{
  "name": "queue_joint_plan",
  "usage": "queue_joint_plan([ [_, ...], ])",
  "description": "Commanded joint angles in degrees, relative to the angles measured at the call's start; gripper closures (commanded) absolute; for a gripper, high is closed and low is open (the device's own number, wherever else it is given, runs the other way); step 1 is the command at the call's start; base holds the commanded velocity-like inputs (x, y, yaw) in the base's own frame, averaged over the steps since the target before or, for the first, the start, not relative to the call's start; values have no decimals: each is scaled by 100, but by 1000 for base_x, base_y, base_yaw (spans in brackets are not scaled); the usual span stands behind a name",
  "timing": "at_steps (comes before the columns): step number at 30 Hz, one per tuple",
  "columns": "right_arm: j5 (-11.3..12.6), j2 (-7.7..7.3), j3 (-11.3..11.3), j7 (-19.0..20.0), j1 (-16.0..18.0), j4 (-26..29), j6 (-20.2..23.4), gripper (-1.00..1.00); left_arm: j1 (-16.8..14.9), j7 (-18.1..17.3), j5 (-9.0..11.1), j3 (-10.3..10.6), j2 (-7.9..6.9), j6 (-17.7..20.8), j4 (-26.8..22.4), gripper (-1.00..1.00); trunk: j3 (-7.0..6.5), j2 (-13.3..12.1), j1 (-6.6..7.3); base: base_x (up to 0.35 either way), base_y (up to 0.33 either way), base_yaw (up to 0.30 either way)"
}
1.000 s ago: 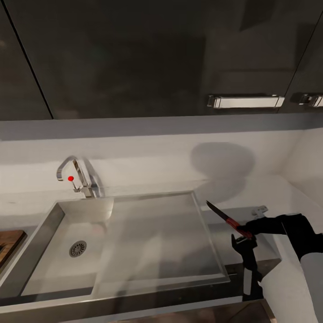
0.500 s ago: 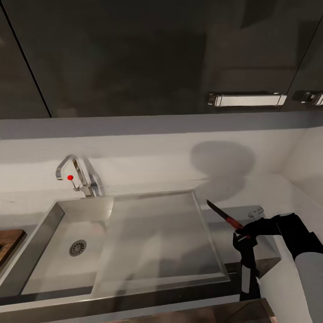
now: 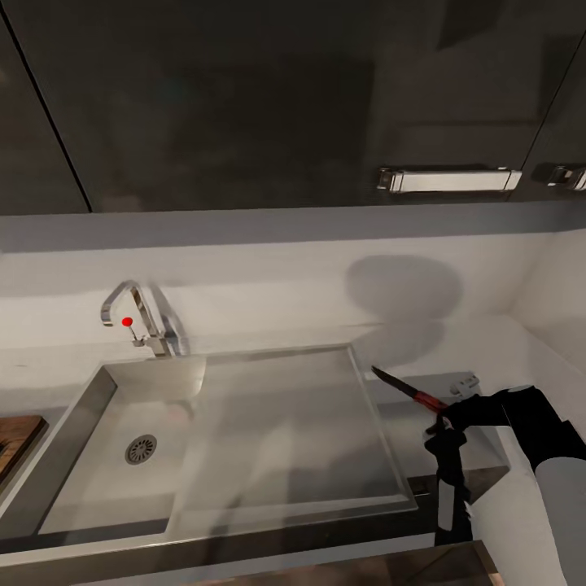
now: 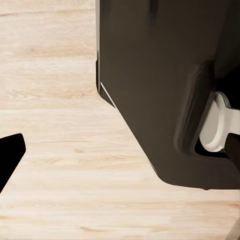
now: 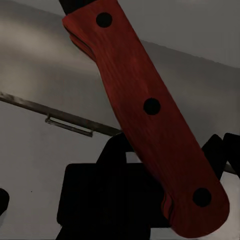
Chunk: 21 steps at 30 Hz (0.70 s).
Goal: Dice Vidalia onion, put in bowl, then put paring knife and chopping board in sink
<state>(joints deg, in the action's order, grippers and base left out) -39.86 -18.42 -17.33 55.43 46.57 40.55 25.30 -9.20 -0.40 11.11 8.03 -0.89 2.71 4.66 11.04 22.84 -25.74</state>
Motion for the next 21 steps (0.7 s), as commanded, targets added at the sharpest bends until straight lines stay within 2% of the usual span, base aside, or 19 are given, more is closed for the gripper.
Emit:
queue_joint_plan([
  [1,-8,5,-16,46,2,-153,57,100,-10,-4,58,49,2,10,9,-100,12,8,-5,0,0,0],
  [21,-13,14,-16,38,2,-153,63,100,-8,-4,53,49,4,10,7,-100,-8,8,-5,0,0,0],
])
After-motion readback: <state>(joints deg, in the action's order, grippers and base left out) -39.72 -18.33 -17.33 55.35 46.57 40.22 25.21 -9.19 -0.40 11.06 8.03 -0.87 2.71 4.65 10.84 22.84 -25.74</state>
